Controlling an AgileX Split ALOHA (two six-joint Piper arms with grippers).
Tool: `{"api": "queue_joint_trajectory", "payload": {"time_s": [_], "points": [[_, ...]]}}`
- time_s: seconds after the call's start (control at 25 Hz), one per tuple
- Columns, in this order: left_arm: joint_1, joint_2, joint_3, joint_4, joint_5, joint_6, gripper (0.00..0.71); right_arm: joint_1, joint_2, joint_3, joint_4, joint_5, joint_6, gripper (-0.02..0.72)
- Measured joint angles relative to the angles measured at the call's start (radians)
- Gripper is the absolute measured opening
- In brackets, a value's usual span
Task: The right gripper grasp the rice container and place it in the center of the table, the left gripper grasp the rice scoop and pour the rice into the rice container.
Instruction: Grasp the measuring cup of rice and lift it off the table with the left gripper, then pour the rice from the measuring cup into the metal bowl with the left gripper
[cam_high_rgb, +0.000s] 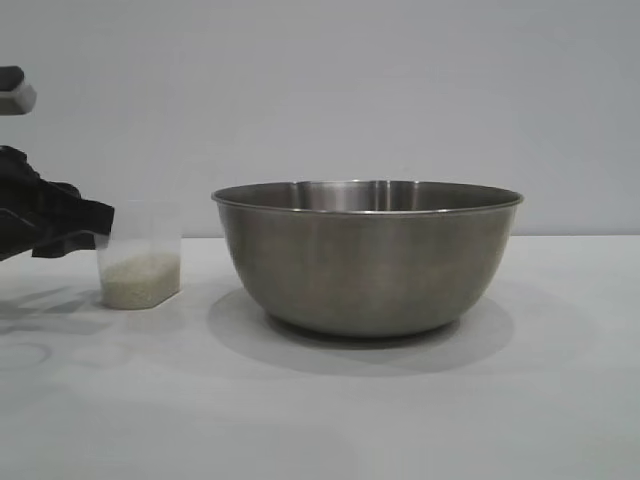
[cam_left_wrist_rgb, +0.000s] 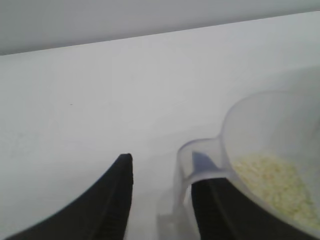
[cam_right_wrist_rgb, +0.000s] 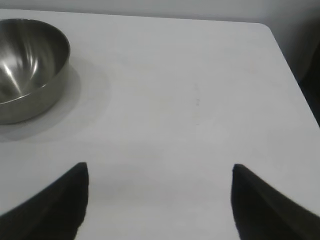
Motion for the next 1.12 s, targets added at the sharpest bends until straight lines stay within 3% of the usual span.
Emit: {"api": "queue_joint_trajectory", "payload": {"time_s": [0.08, 0.32, 0.6, 1.12], "points": [[0.000, 0.002, -0.009, 0.021, 0.000, 0.000, 0.000, 0.000, 0.000, 0.000, 0.000, 0.000, 0.000, 0.554], [0.000, -0.005, -0.009, 0.042, 0.006, 0.002, 0.000, 0.000, 0.000, 0.000, 0.000, 0.000, 0.000, 0.554], [0.000, -0.135, -0.016, 0.059, 0.009, 0.080, 0.000, 0.000, 0.000, 0.000, 0.000, 0.000, 0.000, 0.554], [-0.005, -0.226, -0.157, 0.500, 0.005, 0.099, 0.000, 0.000, 0.000, 0.000, 0.000, 0.000, 0.000, 0.554]]}}
